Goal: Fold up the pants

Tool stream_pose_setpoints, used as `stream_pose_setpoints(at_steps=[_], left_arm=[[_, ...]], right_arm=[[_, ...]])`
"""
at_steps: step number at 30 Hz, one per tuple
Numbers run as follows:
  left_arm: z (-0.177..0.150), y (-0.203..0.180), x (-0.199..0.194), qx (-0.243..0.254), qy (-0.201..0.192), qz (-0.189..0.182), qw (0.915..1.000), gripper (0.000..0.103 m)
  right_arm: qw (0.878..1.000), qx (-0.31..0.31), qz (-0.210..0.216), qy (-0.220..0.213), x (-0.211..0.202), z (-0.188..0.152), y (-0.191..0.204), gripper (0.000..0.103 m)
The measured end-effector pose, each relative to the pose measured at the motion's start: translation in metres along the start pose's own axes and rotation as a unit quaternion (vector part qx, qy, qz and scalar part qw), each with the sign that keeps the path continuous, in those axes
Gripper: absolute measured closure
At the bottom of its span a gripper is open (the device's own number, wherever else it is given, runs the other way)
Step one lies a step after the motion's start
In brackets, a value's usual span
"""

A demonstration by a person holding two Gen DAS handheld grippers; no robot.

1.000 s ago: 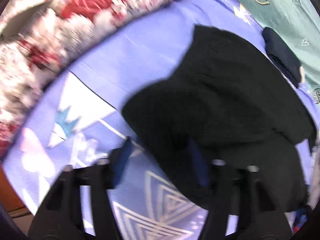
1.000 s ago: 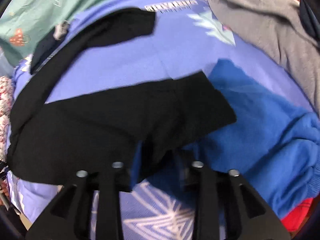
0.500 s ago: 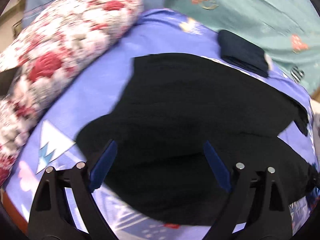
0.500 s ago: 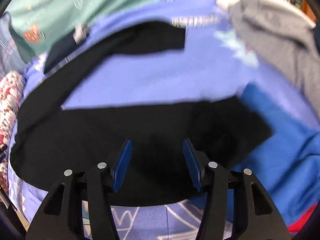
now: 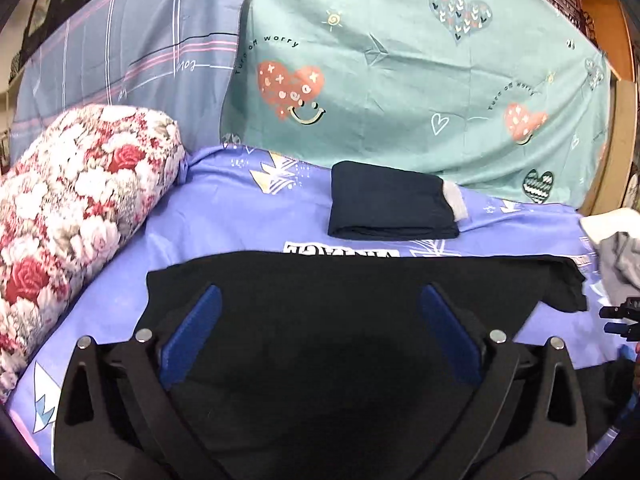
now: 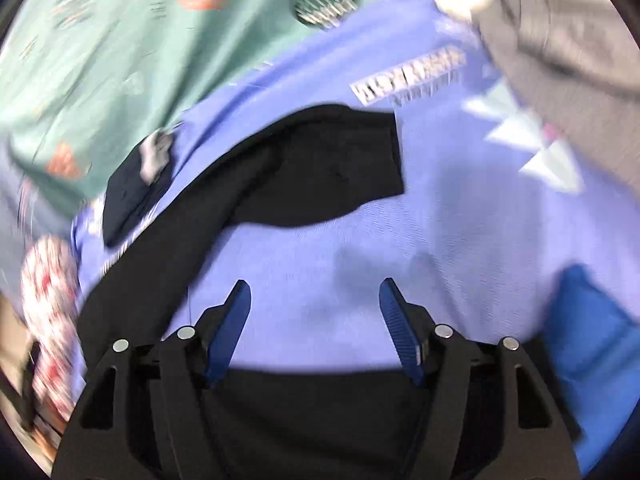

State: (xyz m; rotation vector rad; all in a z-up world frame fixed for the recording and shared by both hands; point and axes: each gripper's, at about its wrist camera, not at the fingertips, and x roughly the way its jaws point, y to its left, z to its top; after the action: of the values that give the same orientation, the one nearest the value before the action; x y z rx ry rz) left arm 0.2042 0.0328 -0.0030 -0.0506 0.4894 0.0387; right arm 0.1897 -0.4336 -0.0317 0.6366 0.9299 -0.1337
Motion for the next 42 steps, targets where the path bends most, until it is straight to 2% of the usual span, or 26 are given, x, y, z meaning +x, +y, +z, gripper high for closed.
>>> stream_pose_setpoints(at_steps=[3,6,10,13,14,15,17,22,27,29,32,37,38,39,40,41,42], left_arm=[[-0.006,-0.002,0.029,0.010,0.030,0.017,0.9994,0.002],[-0.021,0.014,0.049,-0.029,0.062,0.010,0.9976,0.002],[-0.036,0.038,0.067,-0.070,0.091,-0.004,0.9934,0.002],[-0.043,0.054,0.077,-0.092,0.100,0.016,0.9905,0.002],[-0.045,0.061,0.080,-0.107,0.105,0.020,0.9885,0.002],[-0.046,0.065,0.080,-0.118,0.106,0.020,0.9871,0.002],[-0.048,0.073,0.081,-0.139,0.107,0.022,0.9843,0.002],[-0.048,0.081,0.082,-0.147,0.097,0.036,0.9837,0.002],[-0.049,0.082,0.086,-0.148,0.110,0.029,0.9824,0.002],[-0.050,0.081,0.086,-0.147,0.111,0.029,0.9824,0.002],[-0.051,0.077,0.088,-0.141,0.115,0.027,0.9830,0.002],[-0.052,0.070,0.090,-0.125,0.120,0.023,0.9846,0.002],[-0.052,0.070,0.090,-0.125,0.121,0.023,0.9845,0.002],[-0.052,0.071,0.091,-0.126,0.124,0.022,0.9840,0.002],[-0.052,0.072,0.091,-0.129,0.127,0.021,0.9833,0.002],[-0.053,0.073,0.092,-0.133,0.130,0.019,0.9824,0.002],[-0.053,0.075,0.093,-0.139,0.135,0.015,0.9809,0.002]], right_arm=[[1.000,0.021,-0.007,0.001,0.025,0.016,0.003,0.036],[0.999,0.039,-0.021,-0.005,0.046,0.033,0.004,0.037],[0.996,0.080,-0.032,-0.034,0.060,0.049,0.006,0.037],[0.992,0.110,-0.036,-0.054,0.063,0.054,0.008,0.039],[0.991,0.105,-0.051,-0.060,0.064,0.057,0.012,0.050],[0.991,0.096,-0.063,-0.062,0.065,0.058,0.015,0.066],[0.991,0.082,-0.079,-0.063,0.069,0.060,0.020,0.087],[0.989,0.033,-0.096,-0.103,0.046,0.060,0.032,0.094],[0.979,-0.022,-0.136,-0.153,-0.010,0.067,0.033,0.095],[0.977,-0.029,-0.144,-0.153,-0.026,0.072,0.022,0.095],[0.978,-0.040,-0.158,-0.127,-0.024,0.074,0.010,0.095],[0.979,-0.022,-0.200,-0.034,0.022,0.062,-0.024,0.092],[0.977,-0.023,-0.211,-0.025,0.028,0.059,-0.028,0.084],[0.973,-0.020,-0.228,-0.023,0.030,0.057,-0.031,0.066],[0.970,-0.016,-0.239,-0.034,0.027,0.056,-0.031,0.057],[0.968,-0.015,-0.246,-0.054,0.021,0.055,-0.028,0.052],[0.963,-0.023,-0.255,-0.078,0.014,0.055,-0.021,0.052]])
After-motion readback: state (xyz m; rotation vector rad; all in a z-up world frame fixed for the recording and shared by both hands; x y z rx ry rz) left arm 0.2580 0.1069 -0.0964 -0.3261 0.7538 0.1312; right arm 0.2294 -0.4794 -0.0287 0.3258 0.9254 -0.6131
